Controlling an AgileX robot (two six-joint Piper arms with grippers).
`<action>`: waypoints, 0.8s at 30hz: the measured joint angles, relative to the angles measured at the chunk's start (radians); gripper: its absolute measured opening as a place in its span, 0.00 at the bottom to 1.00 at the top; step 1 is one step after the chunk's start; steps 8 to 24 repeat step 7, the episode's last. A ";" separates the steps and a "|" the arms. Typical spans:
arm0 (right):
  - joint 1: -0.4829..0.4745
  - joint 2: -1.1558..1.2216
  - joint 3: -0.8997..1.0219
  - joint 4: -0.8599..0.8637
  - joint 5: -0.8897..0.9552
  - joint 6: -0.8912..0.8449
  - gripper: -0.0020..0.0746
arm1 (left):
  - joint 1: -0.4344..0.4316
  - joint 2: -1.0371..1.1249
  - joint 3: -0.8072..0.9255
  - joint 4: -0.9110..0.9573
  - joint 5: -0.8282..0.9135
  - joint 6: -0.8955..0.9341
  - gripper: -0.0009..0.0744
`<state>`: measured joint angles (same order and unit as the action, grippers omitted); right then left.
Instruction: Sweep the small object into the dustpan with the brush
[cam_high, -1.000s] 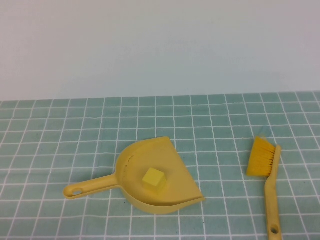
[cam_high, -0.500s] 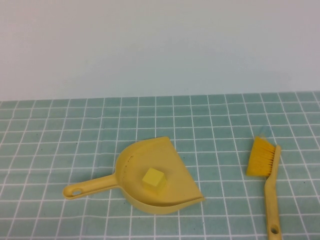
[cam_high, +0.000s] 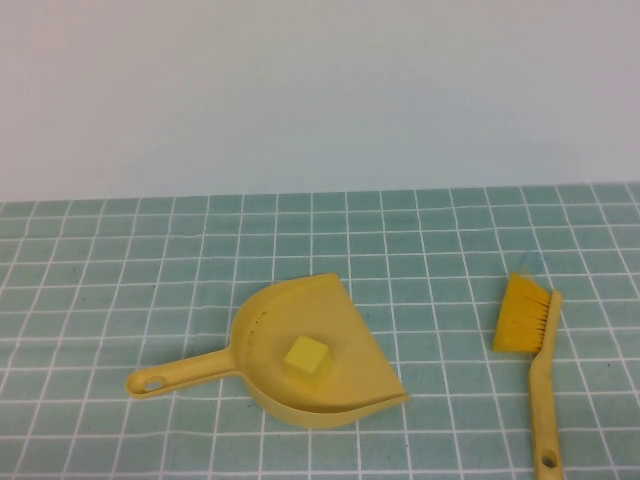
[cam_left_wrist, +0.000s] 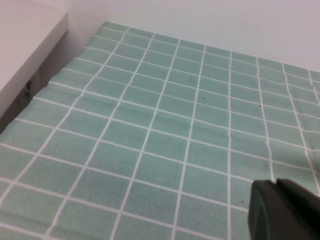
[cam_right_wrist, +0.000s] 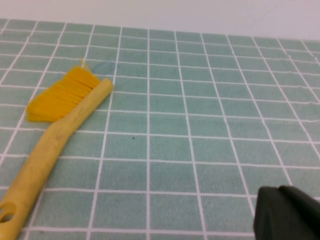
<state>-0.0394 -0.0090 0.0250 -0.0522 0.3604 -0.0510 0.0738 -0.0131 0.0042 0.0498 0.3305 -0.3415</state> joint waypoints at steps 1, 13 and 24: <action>0.000 0.000 0.000 0.000 0.000 0.000 0.02 | 0.000 0.000 0.000 0.000 0.000 0.004 0.01; 0.000 0.000 0.000 0.000 0.000 0.000 0.02 | 0.000 0.000 0.000 -0.024 0.000 0.240 0.01; 0.000 0.000 0.000 0.000 0.000 0.000 0.02 | 0.000 0.000 0.000 -0.024 0.000 0.240 0.01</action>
